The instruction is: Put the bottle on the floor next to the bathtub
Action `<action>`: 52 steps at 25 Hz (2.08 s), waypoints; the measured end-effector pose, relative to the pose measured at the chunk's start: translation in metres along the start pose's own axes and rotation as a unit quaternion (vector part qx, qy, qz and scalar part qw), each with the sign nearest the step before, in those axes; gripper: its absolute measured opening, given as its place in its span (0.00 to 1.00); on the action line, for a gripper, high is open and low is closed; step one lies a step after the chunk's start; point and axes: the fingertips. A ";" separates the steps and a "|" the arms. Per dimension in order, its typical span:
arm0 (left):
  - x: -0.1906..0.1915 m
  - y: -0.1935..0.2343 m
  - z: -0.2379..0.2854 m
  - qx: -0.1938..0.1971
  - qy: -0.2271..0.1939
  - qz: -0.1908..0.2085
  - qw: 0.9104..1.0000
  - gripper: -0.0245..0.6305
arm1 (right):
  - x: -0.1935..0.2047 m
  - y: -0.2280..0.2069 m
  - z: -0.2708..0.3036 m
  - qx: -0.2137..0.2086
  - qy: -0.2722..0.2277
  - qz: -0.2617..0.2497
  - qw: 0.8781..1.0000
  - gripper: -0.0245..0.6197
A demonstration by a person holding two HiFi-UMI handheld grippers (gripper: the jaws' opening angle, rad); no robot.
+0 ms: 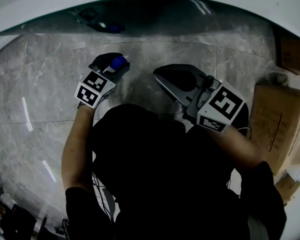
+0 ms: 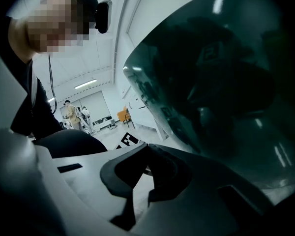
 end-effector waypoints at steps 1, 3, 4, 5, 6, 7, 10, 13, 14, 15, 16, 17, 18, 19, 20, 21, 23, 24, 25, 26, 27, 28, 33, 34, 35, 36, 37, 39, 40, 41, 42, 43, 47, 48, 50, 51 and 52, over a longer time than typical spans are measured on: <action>0.005 0.000 0.007 0.001 0.009 -0.001 1.000 0.28 | 0.000 -0.002 0.000 0.001 -0.001 0.003 1.000 0.08; 0.012 -0.002 0.019 0.004 0.025 -0.006 1.000 0.28 | 0.000 -0.002 -0.001 -0.001 -0.001 0.003 1.000 0.08; 0.015 -0.003 0.024 0.005 0.031 -0.007 0.999 0.28 | 0.001 -0.003 -0.001 -0.001 -0.001 0.002 1.000 0.08; 0.018 -0.003 0.028 0.005 0.035 -0.008 0.999 0.28 | 0.001 -0.004 0.000 -0.002 -0.002 0.002 1.000 0.08; 0.020 -0.003 0.033 0.004 0.038 -0.009 0.999 0.28 | 0.002 -0.004 0.001 -0.003 -0.002 0.003 1.000 0.08; 0.022 -0.003 0.036 0.004 0.040 -0.011 0.999 0.28 | 0.004 -0.004 0.002 -0.004 -0.001 0.004 1.000 0.08; 0.027 -0.005 0.046 0.003 0.042 -0.016 0.999 0.28 | 0.017 -0.007 0.008 -0.006 0.008 0.003 1.000 0.08; 0.034 -0.009 0.051 0.011 0.052 -0.013 0.999 0.28 | 0.038 -0.016 0.023 0.006 0.028 -0.011 1.000 0.08; 0.037 -0.011 0.052 0.014 0.057 -0.009 0.998 0.28 | 0.045 -0.021 0.028 0.012 0.037 -0.016 0.999 0.08; 0.040 -0.013 0.054 0.017 0.063 -0.005 0.998 0.28 | 0.053 -0.025 0.033 0.016 0.045 -0.020 0.999 0.08; 0.043 -0.013 0.056 0.018 0.068 -0.001 0.998 0.28 | 0.062 -0.029 0.038 0.019 0.055 -0.022 0.998 0.08; 0.046 -0.012 0.058 0.017 0.073 0.001 0.997 0.28 | 0.071 -0.032 0.041 0.022 0.065 -0.023 0.997 0.08; 0.050 -0.010 0.061 0.015 0.077 0.003 0.997 0.28 | 0.081 -0.034 0.044 0.024 0.077 -0.022 0.997 0.08; 0.054 -0.008 0.064 0.012 0.081 0.003 0.997 0.28 | 0.090 -0.035 0.045 0.025 0.087 -0.020 0.996 0.08; 0.058 -0.005 0.066 0.010 0.085 0.003 0.996 0.28 | 0.096 -0.035 0.046 0.024 0.096 -0.018 0.995 0.08; 0.061 -0.004 0.068 0.008 0.088 0.002 0.996 0.28 | 0.099 -0.034 0.046 0.021 0.100 -0.018 0.995 0.08; 0.067 -0.005 0.070 0.010 0.091 0.000 0.996 0.28 | 0.101 -0.033 0.046 0.020 0.101 -0.022 0.994 0.08; 0.068 -0.006 0.071 0.012 0.091 0.000 0.996 0.28 | 0.101 -0.035 0.046 0.022 0.099 -0.022 0.995 0.08; 0.070 -0.005 0.073 0.012 0.092 0.000 0.996 0.28 | 0.102 -0.037 0.047 0.026 0.099 -0.023 0.995 0.08; 0.071 -0.005 0.076 0.011 0.094 0.001 0.995 0.28 | 0.104 -0.039 0.048 0.029 0.100 -0.025 0.994 0.08; 0.072 -0.004 0.079 0.010 0.097 0.004 0.995 0.28 | 0.108 -0.040 0.048 0.031 0.105 -0.032 0.993 0.08; 0.073 -0.004 0.082 0.011 0.099 0.007 0.995 0.28 | 0.112 -0.042 0.048 0.032 0.112 -0.044 0.992 0.08; 0.069 -0.001 0.085 0.004 0.093 0.011 0.996 0.28 | 0.136 -0.052 0.044 0.049 0.148 -0.085 0.984 0.08; 0.067 0.000 0.084 0.000 0.088 0.009 0.996 0.28 | 0.137 -0.052 0.044 0.048 0.150 -0.083 0.984 0.08; 0.064 0.001 0.083 -0.003 0.081 0.006 0.997 0.28 | 0.137 -0.050 0.043 0.044 0.150 -0.082 0.984 0.08; 0.062 0.002 0.082 -0.004 0.078 0.003 0.997 0.28 | 0.137 -0.048 0.042 0.040 0.150 -0.084 0.984 0.08; 0.061 0.002 0.082 -0.005 0.080 0.004 0.997 0.28 | 0.137 -0.047 0.042 0.037 0.150 -0.088 0.984 0.08; 0.064 0.002 0.084 -0.003 0.098 0.017 0.995 0.28 | 0.138 -0.044 0.041 0.035 0.151 -0.096 0.983 0.08; 0.067 0.001 0.085 -0.001 0.108 0.024 0.994 0.28 | 0.138 -0.043 0.042 0.034 0.151 -0.100 0.983 0.08; 0.069 -0.001 0.086 0.002 0.116 0.032 0.993 0.28 | 0.138 -0.042 0.042 0.033 0.152 -0.103 0.982 0.08; 0.069 -0.002 0.088 0.006 0.121 0.040 0.992 0.29 | 0.139 -0.042 0.042 0.032 0.153 -0.106 0.982 0.08; 0.067 -0.005 0.090 0.010 0.122 0.049 0.991 0.29 | 0.139 -0.042 0.042 0.032 0.154 -0.108 0.982 0.08; 0.058 -0.007 0.095 0.007 0.113 0.058 0.992 0.29 | 0.140 -0.044 0.039 0.034 0.154 -0.112 0.981 0.08; 0.056 -0.005 0.095 0.004 0.107 0.055 0.993 0.29 | 0.140 -0.044 0.038 0.035 0.153 -0.111 0.981 0.08; 0.053 0.000 0.095 0.003 0.101 0.046 0.994 0.29 | 0.140 -0.045 0.038 0.035 0.153 -0.108 0.982 0.08; 0.053 0.000 0.095 0.006 0.105 0.041 0.994 0.29 | 0.140 -0.045 0.038 0.035 0.153 -0.107 0.982 0.08; 0.053 0.000 0.094 0.010 0.111 0.037 0.993 0.28 | 0.139 -0.045 0.037 0.034 0.153 -0.106 0.982 0.08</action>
Point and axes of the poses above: the fingertips, and each gripper's own axes: z forward along the fingers, y to its left, x out of its underside, and after that the axes turned 8 degrees about x, right-handed
